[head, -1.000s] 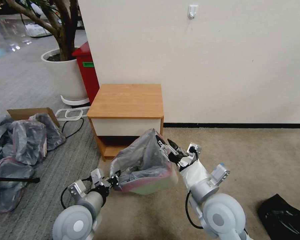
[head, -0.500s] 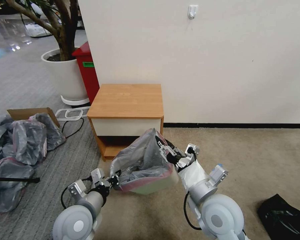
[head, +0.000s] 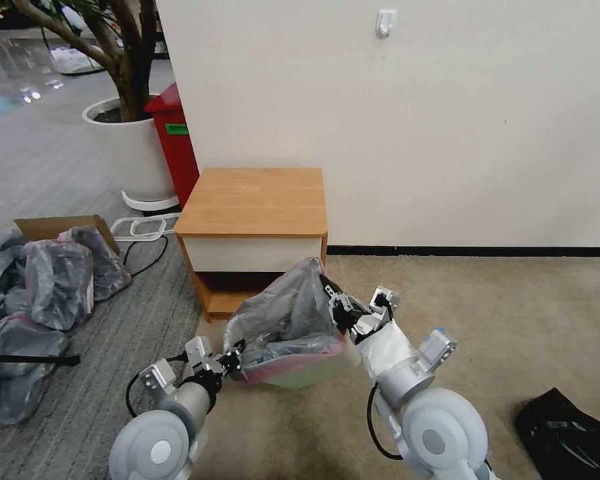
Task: Pick up the garbage bag from the table and place it over the trash can.
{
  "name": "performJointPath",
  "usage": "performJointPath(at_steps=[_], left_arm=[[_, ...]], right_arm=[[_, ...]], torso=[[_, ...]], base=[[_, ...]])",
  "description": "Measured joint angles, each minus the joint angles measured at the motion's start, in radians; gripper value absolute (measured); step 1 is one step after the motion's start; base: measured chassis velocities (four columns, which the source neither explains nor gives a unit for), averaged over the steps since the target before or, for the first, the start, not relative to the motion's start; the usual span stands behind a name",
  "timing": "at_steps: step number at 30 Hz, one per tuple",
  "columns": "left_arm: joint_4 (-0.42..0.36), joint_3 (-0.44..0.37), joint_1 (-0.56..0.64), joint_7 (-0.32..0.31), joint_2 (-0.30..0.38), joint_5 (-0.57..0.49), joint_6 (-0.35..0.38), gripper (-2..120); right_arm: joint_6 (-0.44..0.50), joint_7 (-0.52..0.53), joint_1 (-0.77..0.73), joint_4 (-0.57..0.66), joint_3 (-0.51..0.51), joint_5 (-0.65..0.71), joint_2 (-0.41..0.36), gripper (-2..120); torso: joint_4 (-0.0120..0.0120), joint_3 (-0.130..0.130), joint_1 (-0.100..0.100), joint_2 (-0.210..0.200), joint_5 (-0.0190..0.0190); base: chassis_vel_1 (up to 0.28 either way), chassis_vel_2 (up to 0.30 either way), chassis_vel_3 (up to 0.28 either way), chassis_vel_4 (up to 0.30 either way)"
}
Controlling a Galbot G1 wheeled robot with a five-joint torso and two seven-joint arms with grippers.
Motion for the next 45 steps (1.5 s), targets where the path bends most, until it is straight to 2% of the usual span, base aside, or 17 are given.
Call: performJointPath(at_steps=[7, 16, 26, 30, 39, 45], left_arm=[[0.0, 0.005, 0.008, 0.0, -0.002, 0.013, 0.0, 3], [-0.011, 0.011, 0.018, 0.028, -0.006, 0.023, 0.016, 3], [-0.026, -0.004, 0.032, 0.087, 0.002, 0.029, 0.05, 3], [-0.026, -0.012, 0.032, 0.101, 0.003, 0.029, 0.051, 3], [-0.007, -0.03, 0.025, 0.114, -0.002, -0.009, 0.048, 3], [-0.002, -0.041, 0.018, 0.114, -0.005, -0.064, 0.047, 3]], right_arm=[[-0.007, 0.003, 0.007, 0.031, 0.032, 0.028, -0.024, 0], [-0.07, 0.044, 0.041, 0.014, 0.107, 0.102, -0.086, 0], [-0.212, 0.074, 0.114, -0.003, 0.13, 0.159, -0.192, 0], [-0.262, 0.128, 0.121, -0.006, 0.135, 0.175, -0.228, 0], [-0.337, 0.175, 0.039, 0.047, 0.234, 0.3, -0.313, 0], [-0.344, 0.187, -0.011, 0.09, 0.251, 0.33, -0.31, 0]], torso=[[0.0, 0.0, 0.0, 0.0, 0.0], [-0.0001, 0.0, 0.0, 0.0, 0.0001], [-0.0001, 0.0, 0.0, 0.0, 0.0], [-0.0001, 0.0, 0.0, 0.0, 0.0], [-0.0001, 0.0, 0.0, 0.0, 0.0], [-0.0001, 0.0, 0.0, 0.0, -0.0001]], base=[[0.0, 0.0, 0.0, 0.0], [0.0, 0.0, 0.0, 0.0], [0.0, 0.0, 0.0, 0.0], [0.0, 0.0, 0.0, 0.0], [0.0, 0.0, 0.0, 0.0], [0.0, 0.0, 0.0, 0.0]])
